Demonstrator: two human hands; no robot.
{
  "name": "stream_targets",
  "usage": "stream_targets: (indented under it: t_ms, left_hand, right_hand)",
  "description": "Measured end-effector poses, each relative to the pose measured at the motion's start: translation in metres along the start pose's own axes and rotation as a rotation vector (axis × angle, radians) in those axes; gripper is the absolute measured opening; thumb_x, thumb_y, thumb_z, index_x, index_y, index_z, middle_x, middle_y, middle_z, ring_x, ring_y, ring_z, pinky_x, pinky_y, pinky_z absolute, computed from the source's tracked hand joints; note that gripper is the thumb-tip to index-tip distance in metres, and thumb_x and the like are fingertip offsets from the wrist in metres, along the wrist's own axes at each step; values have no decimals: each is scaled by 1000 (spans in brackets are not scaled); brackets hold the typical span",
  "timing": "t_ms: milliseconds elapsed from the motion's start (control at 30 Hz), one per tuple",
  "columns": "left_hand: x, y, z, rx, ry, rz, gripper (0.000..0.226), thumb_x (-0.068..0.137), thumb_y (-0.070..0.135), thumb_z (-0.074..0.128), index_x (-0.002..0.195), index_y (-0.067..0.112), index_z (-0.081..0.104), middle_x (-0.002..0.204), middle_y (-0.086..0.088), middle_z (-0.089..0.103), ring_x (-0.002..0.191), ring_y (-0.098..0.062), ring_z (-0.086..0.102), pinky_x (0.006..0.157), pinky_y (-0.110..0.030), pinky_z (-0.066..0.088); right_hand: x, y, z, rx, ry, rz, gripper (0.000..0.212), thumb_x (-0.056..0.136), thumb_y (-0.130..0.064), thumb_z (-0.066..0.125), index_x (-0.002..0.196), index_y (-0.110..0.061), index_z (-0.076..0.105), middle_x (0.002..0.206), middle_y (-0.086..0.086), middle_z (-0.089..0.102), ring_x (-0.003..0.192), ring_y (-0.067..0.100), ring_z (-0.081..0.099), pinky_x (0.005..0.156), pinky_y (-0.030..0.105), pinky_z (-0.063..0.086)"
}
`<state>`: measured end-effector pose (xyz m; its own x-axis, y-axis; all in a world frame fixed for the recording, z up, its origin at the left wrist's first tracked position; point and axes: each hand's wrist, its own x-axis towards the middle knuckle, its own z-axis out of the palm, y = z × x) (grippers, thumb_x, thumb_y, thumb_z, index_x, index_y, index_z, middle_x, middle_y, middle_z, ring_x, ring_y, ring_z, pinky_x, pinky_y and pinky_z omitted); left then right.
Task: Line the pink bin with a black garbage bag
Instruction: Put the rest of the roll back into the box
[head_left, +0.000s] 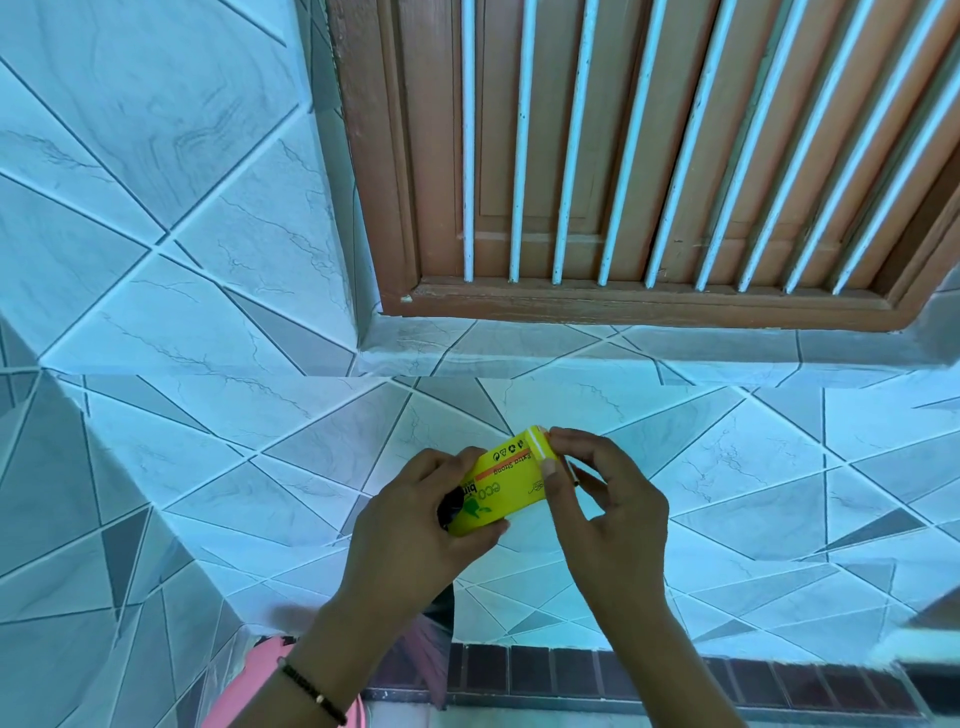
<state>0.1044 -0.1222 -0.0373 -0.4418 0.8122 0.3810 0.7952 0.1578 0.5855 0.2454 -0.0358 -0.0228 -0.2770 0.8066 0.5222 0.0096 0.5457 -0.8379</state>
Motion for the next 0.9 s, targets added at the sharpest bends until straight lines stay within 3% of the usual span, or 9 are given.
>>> stream_targets:
  t_ms: [133, 300, 433, 533, 600, 667, 767, 900]
  left_hand:
    - [0, -1, 0, -22, -1, -6, 61, 62, 59, 65, 119, 43, 50, 97, 26, 51, 78, 3, 58, 65, -23, 54]
    - [3, -1, 0, -30, -1, -14, 60, 63, 58, 67, 119, 41, 53, 96, 26, 51, 78, 11, 56, 66, -23, 55]
    - [8, -1, 1, -90, 24, -51, 58, 62, 56, 69, 116, 38, 57, 91, 21, 55, 80, 4, 59, 66, -24, 55]
    - [12, -3, 4, -132, 53, -73, 61, 60, 58, 67, 115, 32, 61, 89, 16, 57, 76, -1, 60, 66, -26, 55]
    - [14, -6, 5, -121, 58, -73, 67, 59, 63, 61, 117, 29, 60, 92, 15, 58, 75, -2, 60, 68, -27, 56]
    - [16, -7, 6, -81, 46, -71, 62, 62, 61, 65, 118, 33, 58, 95, 16, 57, 76, -2, 60, 66, -27, 55]
    - [24, -5, 6, 30, 26, -28, 58, 68, 50, 73, 121, 41, 54, 107, 20, 54, 80, -1, 59, 66, -24, 54]
    - [38, -7, 5, 19, 95, -32, 68, 66, 51, 75, 127, 42, 47, 125, 28, 40, 85, 7, 51, 64, -21, 50]
  right_hand:
    - [5, 2, -2, 88, 50, 77, 22, 84, -9, 64, 87, -31, 66, 91, -16, 71, 89, 9, 68, 78, 26, 57]
    - [4, 5, 1, 59, 25, 31, 11, 81, -23, 61, 86, -30, 68, 95, -16, 70, 94, 9, 66, 79, 26, 56]
    - [2, 8, 7, -12, -48, -67, 24, 87, -33, 53, 108, -30, 66, 116, -18, 64, 110, -3, 58, 89, 12, 45]
    - [-7, 13, 16, -30, -174, -66, 40, 88, -38, 49, 128, -34, 51, 137, -23, 47, 133, -5, 37, 103, 11, 33]
    - [-10, 17, 19, -35, -215, -60, 44, 88, -40, 49, 131, -33, 49, 141, -25, 43, 136, -4, 31, 106, 11, 30]
    - [-4, 20, 20, -3, -226, 9, 42, 85, -41, 55, 126, -34, 52, 137, -23, 48, 131, -2, 41, 103, 14, 36]
    - [17, 22, 19, 57, -173, 233, 30, 81, -28, 69, 103, -35, 50, 113, -16, 58, 103, 8, 60, 89, 26, 50]
    - [46, 27, 19, 102, -189, 358, 42, 80, -23, 72, 113, -36, 51, 102, -12, 60, 84, 19, 63, 79, 37, 53]
